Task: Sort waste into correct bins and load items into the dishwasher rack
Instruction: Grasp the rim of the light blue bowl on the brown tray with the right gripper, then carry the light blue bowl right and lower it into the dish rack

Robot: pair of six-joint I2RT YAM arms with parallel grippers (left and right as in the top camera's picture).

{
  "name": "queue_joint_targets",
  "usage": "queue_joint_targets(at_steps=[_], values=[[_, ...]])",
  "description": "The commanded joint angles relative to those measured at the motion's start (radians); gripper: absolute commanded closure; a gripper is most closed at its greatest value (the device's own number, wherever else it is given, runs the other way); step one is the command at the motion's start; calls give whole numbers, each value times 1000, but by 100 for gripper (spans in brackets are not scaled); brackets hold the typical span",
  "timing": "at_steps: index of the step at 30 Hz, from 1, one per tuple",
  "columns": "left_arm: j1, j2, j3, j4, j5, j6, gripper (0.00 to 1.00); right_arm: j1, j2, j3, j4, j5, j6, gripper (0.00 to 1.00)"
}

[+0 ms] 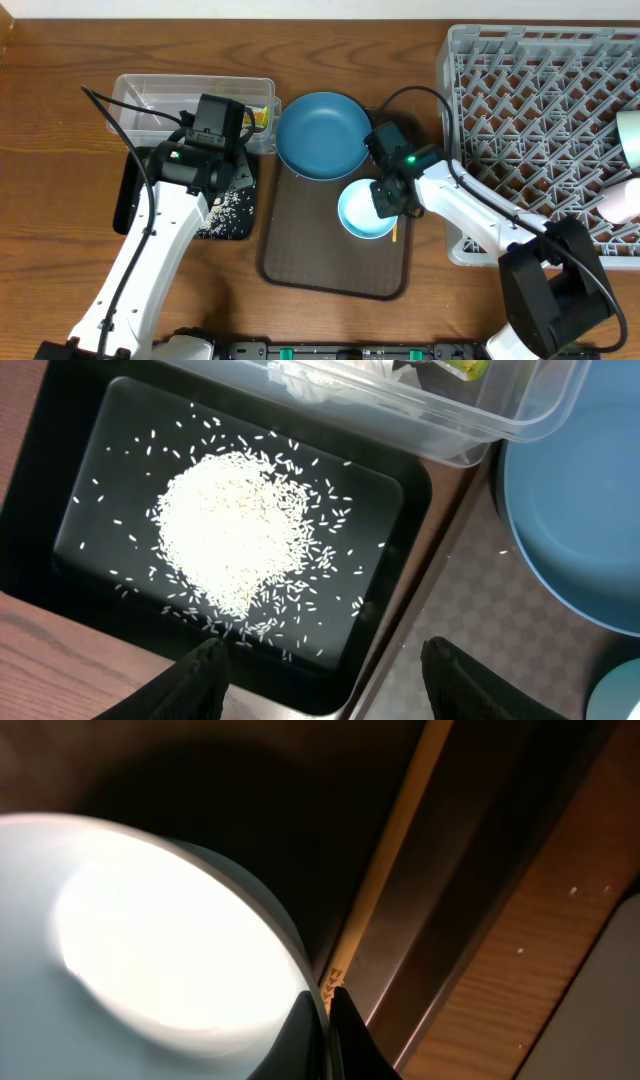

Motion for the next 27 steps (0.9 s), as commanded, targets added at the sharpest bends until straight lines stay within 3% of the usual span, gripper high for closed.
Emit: queue_joint_targets(at_steps=[1, 8, 17, 27], values=[[5, -5, 9, -2, -20, -5, 36, -48, -56, 72, 2, 37, -42, 99], [5, -5, 9, 0, -20, -5, 36, -186, -189, 182, 81, 261, -90, 99], [5, -5, 9, 5, -20, -5, 36, -395, -246, 182, 452, 612, -470, 99], [5, -5, 9, 13, -19, -6, 36, -613, -175, 182, 857, 699, -890, 99]])
